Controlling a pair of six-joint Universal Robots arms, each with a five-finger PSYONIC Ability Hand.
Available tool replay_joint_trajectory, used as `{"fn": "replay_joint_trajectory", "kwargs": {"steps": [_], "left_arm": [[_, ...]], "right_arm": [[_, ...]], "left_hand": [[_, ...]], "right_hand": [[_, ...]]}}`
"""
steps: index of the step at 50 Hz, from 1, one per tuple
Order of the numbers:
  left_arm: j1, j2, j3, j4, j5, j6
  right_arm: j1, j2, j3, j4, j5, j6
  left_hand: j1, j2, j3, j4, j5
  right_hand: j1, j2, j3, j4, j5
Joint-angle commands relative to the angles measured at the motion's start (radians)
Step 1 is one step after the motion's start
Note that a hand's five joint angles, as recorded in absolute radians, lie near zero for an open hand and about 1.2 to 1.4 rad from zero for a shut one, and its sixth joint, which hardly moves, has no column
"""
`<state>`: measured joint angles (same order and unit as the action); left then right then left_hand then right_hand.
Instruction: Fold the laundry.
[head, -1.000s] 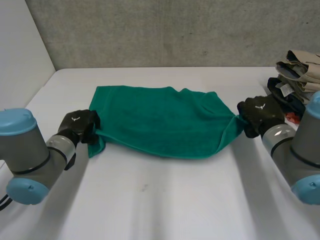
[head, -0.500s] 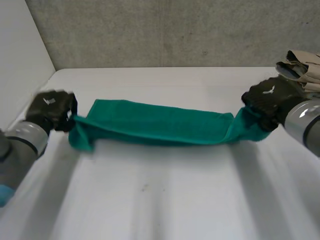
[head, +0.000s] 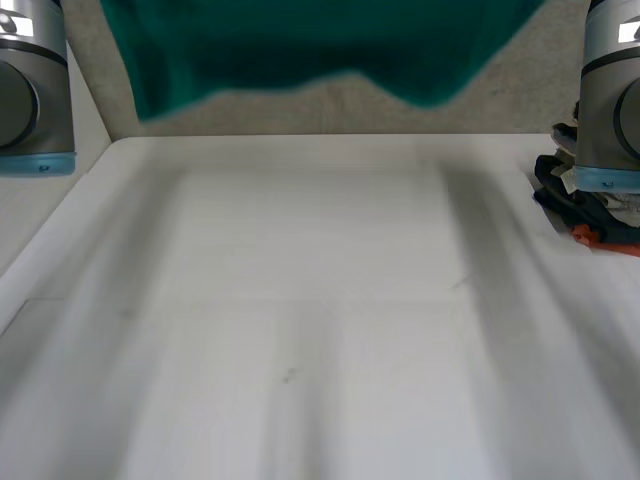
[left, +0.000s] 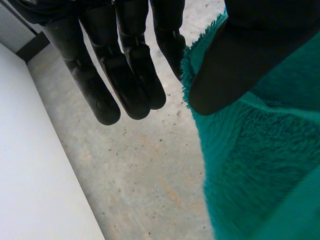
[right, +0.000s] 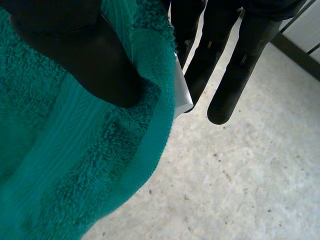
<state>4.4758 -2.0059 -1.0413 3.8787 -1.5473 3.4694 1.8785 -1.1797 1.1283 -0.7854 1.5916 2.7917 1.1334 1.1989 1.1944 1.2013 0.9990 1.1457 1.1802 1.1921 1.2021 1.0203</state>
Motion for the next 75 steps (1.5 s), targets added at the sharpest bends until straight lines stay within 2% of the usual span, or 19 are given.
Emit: {"fn": "replay_joint_trajectory", "kwargs": {"steps": [1, 4, 9, 15, 24, 26, 27, 28, 29, 31, 35, 41, 48, 62, 75], "left_arm": [[0.010, 0.038, -0.162, -0.117, -0.002, -0.007], [0.014, 0.055, -0.245, -0.136, 0.001, -0.006], [0.016, 0.065, -0.453, -0.136, 0.006, 0.004], [0.033, 0.049, -0.621, -0.139, 0.007, 0.025], [0.051, -0.030, -0.776, -0.137, 0.007, 0.181], [0.051, -0.030, -0.792, -0.137, 0.007, 0.188], [0.051, -0.028, -0.801, -0.137, 0.009, 0.188], [0.051, -0.024, -0.813, -0.137, 0.010, 0.188], [0.049, -0.020, -0.818, -0.139, 0.012, 0.188], [0.049, -0.004, -0.830, -0.140, 0.013, 0.185], [0.049, 0.044, -0.853, -0.145, 0.015, 0.172], [0.049, 0.095, -0.888, -0.180, 0.012, 0.114], [0.048, 0.098, -0.890, -0.271, 0.018, -0.026], [0.053, -0.014, -0.849, -0.291, 0.009, -0.029], [0.089, 0.133, -0.951, -0.309, 0.018, -0.035]], "right_arm": [[0.005, 0.009, 0.056, 0.112, -0.012, 0.000], [0.005, 0.020, 0.090, 0.219, -0.025, 0.003], [-0.005, 0.077, 0.172, 0.395, -0.108, 0.006], [-0.009, 0.146, 0.286, 0.457, -0.145, -0.007], [-0.010, 0.160, 0.407, 0.466, -0.154, -0.017], [-0.012, 0.155, 0.435, 0.466, -0.154, -0.017], [-0.013, 0.155, 0.442, 0.466, -0.154, -0.017], [-0.015, 0.153, 0.455, 0.462, -0.156, -0.017], [-0.016, 0.153, 0.461, 0.459, -0.156, -0.017], [-0.018, 0.152, 0.473, 0.457, -0.160, -0.017], [-0.022, 0.126, 0.498, 0.456, -0.160, -0.015], [-0.038, 0.109, 0.522, 0.457, -0.162, -0.015], [-0.038, 0.107, 0.524, 0.457, -0.162, -0.015], [-0.055, 0.106, 0.521, 0.457, -0.162, -0.017], [-0.061, 0.104, 0.515, 0.456, -0.164, -0.017]], "left_hand": [[0.263, 0.197, 0.202, 0.195, 0.223], [0.263, 0.197, 0.202, 0.195, 0.223], [0.263, 0.197, 0.202, 0.195, 0.223], [0.263, 0.197, 0.202, 0.195, 0.223], [0.263, 0.197, 0.202, 0.195, 0.223], [0.263, 0.197, 0.202, 0.195, 0.223], [0.103, 0.038, 0.042, 0.035, 0.063], [-0.262, -0.327, -0.322, -0.329, -0.302], [-0.413, -0.479, -0.474, -0.481, -0.454], [-0.558, -0.624, -0.619, -0.626, -0.598], [-0.638, -0.703, -0.699, -0.706, -0.678], [-0.638, -0.704, -0.699, -0.706, -0.678], [-0.635, -0.701, -0.696, -0.703, -0.675], [-0.626, -0.692, -0.687, -0.694, -0.666], [-0.618, -0.683, -0.678, -0.685, -0.658]], "right_hand": [[0.251, 0.216, 0.204, 0.194, 0.201], [0.251, 0.216, 0.204, 0.194, 0.201], [0.251, 0.216, 0.204, 0.194, 0.201], [0.251, 0.216, 0.204, 0.194, 0.201], [0.251, 0.216, 0.204, 0.194, 0.201], [0.251, 0.216, 0.204, 0.194, 0.201], [0.251, 0.216, 0.204, 0.194, 0.201], [0.251, 0.216, 0.204, 0.194, 0.201], [0.251, 0.216, 0.204, 0.194, 0.201], [0.251, 0.216, 0.204, 0.194, 0.201], [0.251, 0.216, 0.204, 0.194, 0.201], [0.251, 0.216, 0.204, 0.194, 0.201], [0.251, 0.216, 0.204, 0.194, 0.201], [0.251, 0.216, 0.204, 0.194, 0.201], [0.251, 0.216, 0.204, 0.194, 0.201]]}}
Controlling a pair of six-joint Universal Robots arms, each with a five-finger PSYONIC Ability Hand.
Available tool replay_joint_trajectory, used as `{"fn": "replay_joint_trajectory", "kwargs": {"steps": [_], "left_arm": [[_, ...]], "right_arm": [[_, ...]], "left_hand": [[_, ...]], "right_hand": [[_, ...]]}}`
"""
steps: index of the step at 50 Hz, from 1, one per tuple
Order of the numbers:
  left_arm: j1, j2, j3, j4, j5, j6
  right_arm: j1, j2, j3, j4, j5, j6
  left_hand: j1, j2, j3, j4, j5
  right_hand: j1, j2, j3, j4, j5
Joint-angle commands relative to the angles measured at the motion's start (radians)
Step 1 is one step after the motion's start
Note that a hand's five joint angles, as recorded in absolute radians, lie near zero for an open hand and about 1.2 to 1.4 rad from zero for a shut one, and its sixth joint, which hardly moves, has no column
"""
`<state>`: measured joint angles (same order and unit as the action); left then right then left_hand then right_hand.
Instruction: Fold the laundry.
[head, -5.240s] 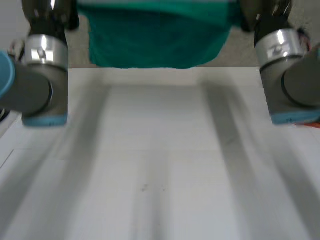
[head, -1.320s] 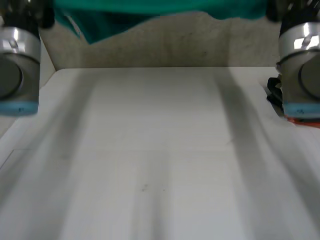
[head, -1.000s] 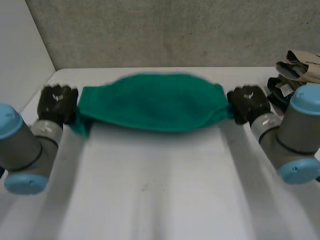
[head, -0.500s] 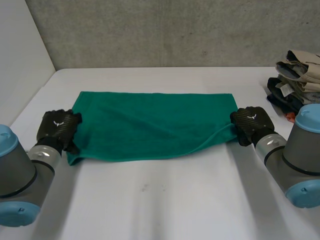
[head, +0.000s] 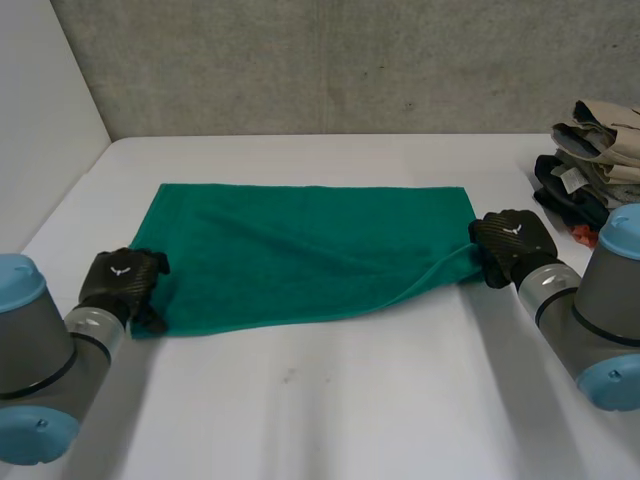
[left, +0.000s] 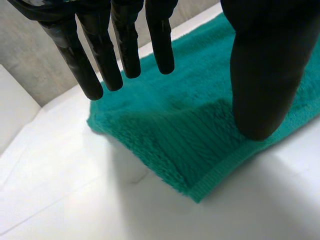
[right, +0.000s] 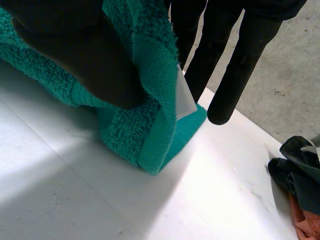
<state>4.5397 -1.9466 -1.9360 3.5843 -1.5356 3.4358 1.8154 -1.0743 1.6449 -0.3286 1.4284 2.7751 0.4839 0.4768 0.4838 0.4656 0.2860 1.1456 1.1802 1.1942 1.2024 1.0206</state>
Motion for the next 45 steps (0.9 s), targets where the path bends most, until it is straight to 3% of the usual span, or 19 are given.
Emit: {"fn": "replay_joint_trajectory", "kwargs": {"steps": [1, 16, 25, 36, 39, 41, 45], "left_arm": [[0.027, 0.077, -0.061, -0.018, 0.005, -0.001], [0.079, 0.003, -0.055, -0.033, 0.014, 0.013], [0.084, -0.052, 0.002, 0.014, 0.051, 0.019], [0.093, -0.074, 0.038, 0.039, 0.103, 0.016], [0.094, -0.095, 0.055, 0.039, 0.104, 0.016], [0.096, -0.098, 0.068, 0.039, 0.103, 0.017], [0.108, -0.072, 0.069, 0.037, 0.100, 0.020]], "right_arm": [[0.002, -0.001, -0.002, -0.001, 0.000, 0.000], [0.004, -0.001, -0.002, 0.000, 0.000, 0.000], [0.005, -0.001, 0.001, 0.000, 0.000, 0.000], [0.004, -0.001, 0.006, 0.000, 0.000, -0.002], [0.002, -0.001, 0.006, 0.000, 0.000, -0.002], [0.002, -0.001, 0.001, 0.003, 0.000, -0.002], [-0.001, -0.010, -0.010, 0.023, 0.000, -0.011]], "left_hand": [[0.035, 0.042, 0.035, 0.053, 0.058], [0.094, 0.101, 0.094, 0.112, 0.117], [0.273, 0.280, 0.273, 0.291, 0.296], [0.311, 0.318, 0.311, 0.329, 0.334], [0.533, 0.540, 0.533, 0.551, 0.556], [0.910, 0.917, 0.910, 0.928, 0.933], [0.912, 0.919, 0.912, 0.931, 0.936]], "right_hand": [[0.251, 0.216, 0.202, 0.194, 0.201], [0.251, 0.216, 0.202, 0.194, 0.201], [0.251, 0.216, 0.202, 0.194, 0.201], [0.251, 0.216, 0.202, 0.194, 0.201], [0.251, 0.216, 0.202, 0.194, 0.201], [0.251, 0.216, 0.202, 0.194, 0.201], [0.251, 0.216, 0.202, 0.194, 0.201]]}}
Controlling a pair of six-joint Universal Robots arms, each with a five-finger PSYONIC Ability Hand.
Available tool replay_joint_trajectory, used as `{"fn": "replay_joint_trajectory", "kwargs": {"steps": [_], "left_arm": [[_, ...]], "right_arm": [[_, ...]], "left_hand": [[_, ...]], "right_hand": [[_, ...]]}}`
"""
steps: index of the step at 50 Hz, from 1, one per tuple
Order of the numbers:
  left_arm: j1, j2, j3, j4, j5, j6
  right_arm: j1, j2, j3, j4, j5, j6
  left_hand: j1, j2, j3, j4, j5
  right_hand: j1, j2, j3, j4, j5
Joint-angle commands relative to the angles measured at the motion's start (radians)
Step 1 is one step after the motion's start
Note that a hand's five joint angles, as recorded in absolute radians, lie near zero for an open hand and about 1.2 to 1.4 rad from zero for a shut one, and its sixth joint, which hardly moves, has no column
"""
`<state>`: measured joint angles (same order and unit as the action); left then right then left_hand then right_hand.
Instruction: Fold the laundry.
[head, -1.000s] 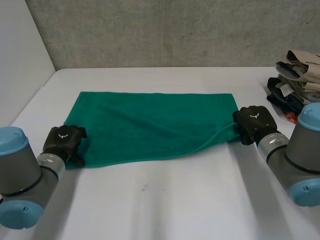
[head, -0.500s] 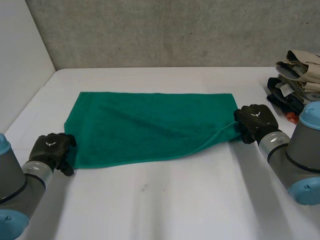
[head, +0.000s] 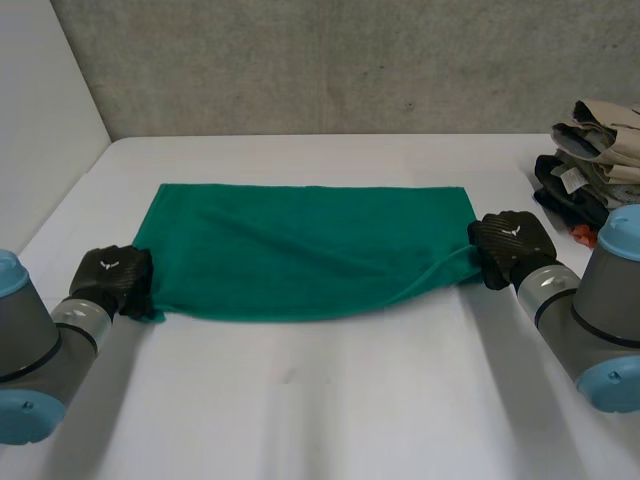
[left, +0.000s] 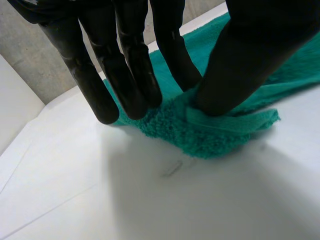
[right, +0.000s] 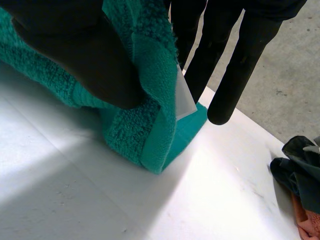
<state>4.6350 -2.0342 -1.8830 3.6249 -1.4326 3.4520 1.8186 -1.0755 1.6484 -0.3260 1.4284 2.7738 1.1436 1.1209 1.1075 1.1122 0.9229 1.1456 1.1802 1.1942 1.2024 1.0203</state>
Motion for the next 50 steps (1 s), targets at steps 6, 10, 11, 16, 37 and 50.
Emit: {"fn": "replay_joint_trajectory", "kwargs": {"steps": [6, 10, 11, 16, 37, 50], "left_arm": [[0.024, 0.227, -0.019, -0.043, -0.002, 0.010], [0.016, 0.382, -0.062, -0.138, 0.006, 0.054], [0.022, 0.455, -0.076, -0.203, 0.014, 0.111], [0.028, 0.557, -0.119, -0.420, 0.047, 0.329], [-0.120, 0.159, 0.077, -0.105, 0.071, 0.515], [-0.197, -0.247, 0.502, -0.012, 0.009, 0.524]], "right_arm": [[-0.007, -0.118, -0.044, 0.203, -0.025, -0.158], [-0.025, -0.168, -0.078, 0.425, -0.040, -0.296], [-0.036, -0.176, -0.082, 0.480, -0.040, -0.324], [-0.102, -0.198, -0.073, 0.877, -0.040, -0.517], [-0.117, -0.040, -0.113, 0.476, -0.014, -0.246], [-0.079, 0.121, -0.272, 0.269, 0.127, -0.241]], "left_hand": [[0.253, 0.275, 0.289, 0.284, 0.299], [0.253, 0.275, 0.289, 0.284, 0.299], [0.253, 0.275, 0.289, 0.284, 0.299], [0.253, 0.275, 0.289, 0.284, 0.299], [0.253, 0.275, 0.289, 0.284, 0.299], [0.253, 0.275, 0.289, 0.284, 0.299]], "right_hand": [[0.251, 0.216, 0.202, 0.194, 0.201], [0.251, 0.216, 0.202, 0.194, 0.201], [0.251, 0.216, 0.202, 0.194, 0.201], [0.251, 0.216, 0.202, 0.194, 0.201], [0.251, 0.216, 0.202, 0.194, 0.201], [0.251, 0.216, 0.202, 0.194, 0.201]]}}
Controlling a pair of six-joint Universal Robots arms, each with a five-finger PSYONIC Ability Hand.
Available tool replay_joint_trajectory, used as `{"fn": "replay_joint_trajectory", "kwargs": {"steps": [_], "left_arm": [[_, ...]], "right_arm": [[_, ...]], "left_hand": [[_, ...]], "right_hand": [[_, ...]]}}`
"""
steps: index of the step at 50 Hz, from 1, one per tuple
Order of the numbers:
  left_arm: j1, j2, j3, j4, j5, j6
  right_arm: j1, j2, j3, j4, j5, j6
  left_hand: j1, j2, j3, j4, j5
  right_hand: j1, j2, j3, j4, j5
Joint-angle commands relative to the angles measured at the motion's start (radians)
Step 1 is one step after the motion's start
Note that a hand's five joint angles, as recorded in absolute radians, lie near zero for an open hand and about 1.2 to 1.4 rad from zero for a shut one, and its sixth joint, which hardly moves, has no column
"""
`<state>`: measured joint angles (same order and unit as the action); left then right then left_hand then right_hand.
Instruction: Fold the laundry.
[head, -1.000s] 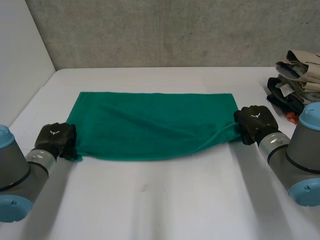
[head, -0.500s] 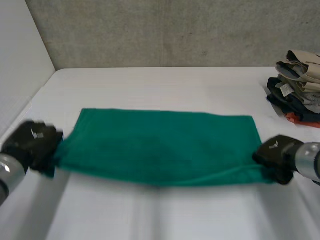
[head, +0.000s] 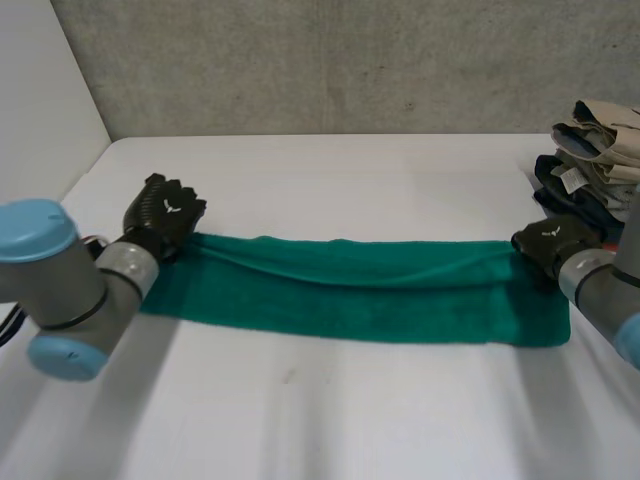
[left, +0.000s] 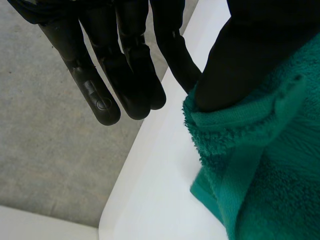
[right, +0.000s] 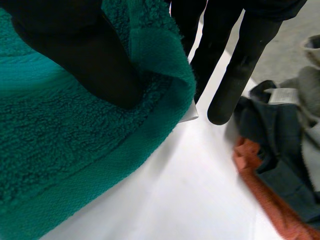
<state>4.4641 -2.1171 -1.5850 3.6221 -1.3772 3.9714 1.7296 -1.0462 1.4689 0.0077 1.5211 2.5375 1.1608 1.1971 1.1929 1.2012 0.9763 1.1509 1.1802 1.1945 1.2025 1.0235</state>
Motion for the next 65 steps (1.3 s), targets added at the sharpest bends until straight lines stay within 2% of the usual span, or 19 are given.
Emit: {"fn": "replay_joint_trajectory", "kwargs": {"steps": [1, 3, 4, 5, 6, 7, 8, 9, 21, 25, 28, 33, 41, 46, 49, 52, 56, 59, 65], "left_arm": [[-0.029, -0.179, 0.229, -0.011, -0.057, 0.005], [-0.034, -0.231, 0.298, -0.014, -0.089, 0.005], [-0.036, -0.248, 0.318, -0.016, -0.098, 0.003], [-0.036, -0.257, 0.330, -0.016, -0.105, 0.002], [-0.042, -0.279, 0.350, -0.016, -0.111, 0.003], [-0.045, -0.285, 0.355, -0.016, -0.114, 0.006], [-0.054, -0.293, 0.358, -0.014, -0.115, 0.006], [-0.065, -0.294, 0.365, -0.014, -0.111, 0.006], [-0.080, -0.276, 0.332, -0.025, -0.109, 0.000], [-0.068, -0.284, 0.336, -0.029, -0.103, -0.001], [-0.062, -0.296, 0.355, -0.022, -0.100, -0.001], [-0.046, -0.381, 0.462, -0.017, -0.094, -0.008], [-0.023, -0.495, 0.627, 0.013, -0.037, -0.056], [-0.008, -0.550, 0.744, 0.047, -0.049, -0.112], [0.009, -0.554, 0.767, 0.052, -0.049, -0.118], [0.000, -0.552, 0.754, 0.043, -0.051, -0.118], [-0.014, -0.519, 0.683, 0.043, -0.051, -0.120], [-0.026, -0.448, 0.631, 0.041, -0.052, -0.120], [-0.039, -0.252, 0.441, 0.036, -0.056, -0.136]], "right_arm": [[0.011, 0.106, -0.107, -0.068, 0.034, -0.006], [0.025, 0.152, -0.155, -0.071, 0.037, -0.009], [0.031, 0.164, -0.172, -0.071, 0.042, -0.010], [0.036, 0.179, -0.188, -0.071, 0.045, -0.008], [0.041, 0.192, -0.202, -0.071, 0.050, -0.008], [0.051, 0.210, -0.220, -0.072, 0.059, -0.006], [0.056, 0.216, -0.228, -0.072, 0.066, -0.005], [0.061, 0.219, -0.232, -0.074, 0.077, -0.002], [0.096, 0.176, -0.236, -0.115, 0.088, 0.024], [0.093, 0.176, -0.248, -0.118, 0.056, 0.050], [0.090, 0.202, -0.278, -0.124, 0.001, 0.089], [0.087, 0.307, -0.358, -0.129, -0.038, 0.136], [0.085, 0.436, -0.501, -0.153, -0.022, 0.161], [0.084, 0.473, -0.542, -0.326, 0.066, 0.171], [0.084, 0.477, -0.541, -0.429, 0.093, 0.173], [0.084, 0.476, -0.536, -0.459, 0.093, 0.175], [0.085, 0.450, -0.512, -0.457, 0.096, 0.188], [0.091, 0.375, -0.457, -0.448, 0.097, 0.196], [0.084, 0.107, -0.254, -0.309, 0.047, 0.201]], "left_hand": [[0.235, 0.199, 0.203, 0.195, 0.245], [0.235, 0.199, 0.203, 0.195, 0.245], [0.235, 0.199, 0.203, 0.195, 0.245], [0.235, 0.199, 0.203, 0.195, 0.245], [-0.436, -0.472, -0.468, -0.476, -0.426], [-0.739, -0.775, -0.771, -0.779, -0.729], [-0.942, -0.979, -0.974, -0.983, -0.932], [-0.982, -1.018, -1.014, -1.022, -0.972], [-0.983, -1.019, -1.015, -1.023, -0.973], [-0.983, -1.019, -1.015, -1.023, -0.973], [-0.983, -1.019, -1.015, -1.023, -0.973], [-0.983, -1.019, -1.015, -1.023, -0.973], [-0.965, -1.001, -0.997, -1.005, -0.955], [-0.959, -0.995, -0.991, -0.999, -0.949], [-0.959, -0.995, -0.991, -0.999, -0.949], [-0.962, -0.998, -0.994, -1.002, -0.952], [-0.965, -1.001, -0.997, -1.005, -0.955], [-0.971, -1.007, -1.003, -1.011, -0.961], [-0.971, -1.007, -1.003, -1.011, -0.961]], "right_hand": [[0.245, 0.216, 0.202, 0.194, 0.198], [0.245, 0.216, 0.202, 0.194, 0.198], [0.113, 0.083, 0.069, 0.061, 0.066], [-0.243, -0.273, -0.287, -0.295, -0.290], [-0.654, -0.683, -0.697, -0.705, -0.701], [-0.976, -1.006, -1.020, -1.028, -1.023], [-0.976, -1.006, -1.020, -1.028, -1.023], [-0.976, -1.006, -1.020, -1.028, -1.023], [-0.976, -1.006, -1.020, -1.028, -1.023], [-0.976, -1.006, -1.020, -1.028, -1.023], [-0.976, -1.006, -1.020, -1.028, -1.023], [-0.976, -1.006, -1.020, -1.028, -1.023], [-0.976, -1.006, -1.020, -1.028, -1.023], [-0.976, -1.006, -1.020, -1.028, -1.023], [-0.976, -1.006, -1.020, -1.028, -1.023], [-0.976, -1.006, -1.020, -1.028, -1.023], [-0.976, -1.006, -1.020, -1.028, -1.023], [-0.976, -1.006, -1.020, -1.028, -1.023], [-0.976, -1.006, -1.020, -1.028, -1.023]]}}
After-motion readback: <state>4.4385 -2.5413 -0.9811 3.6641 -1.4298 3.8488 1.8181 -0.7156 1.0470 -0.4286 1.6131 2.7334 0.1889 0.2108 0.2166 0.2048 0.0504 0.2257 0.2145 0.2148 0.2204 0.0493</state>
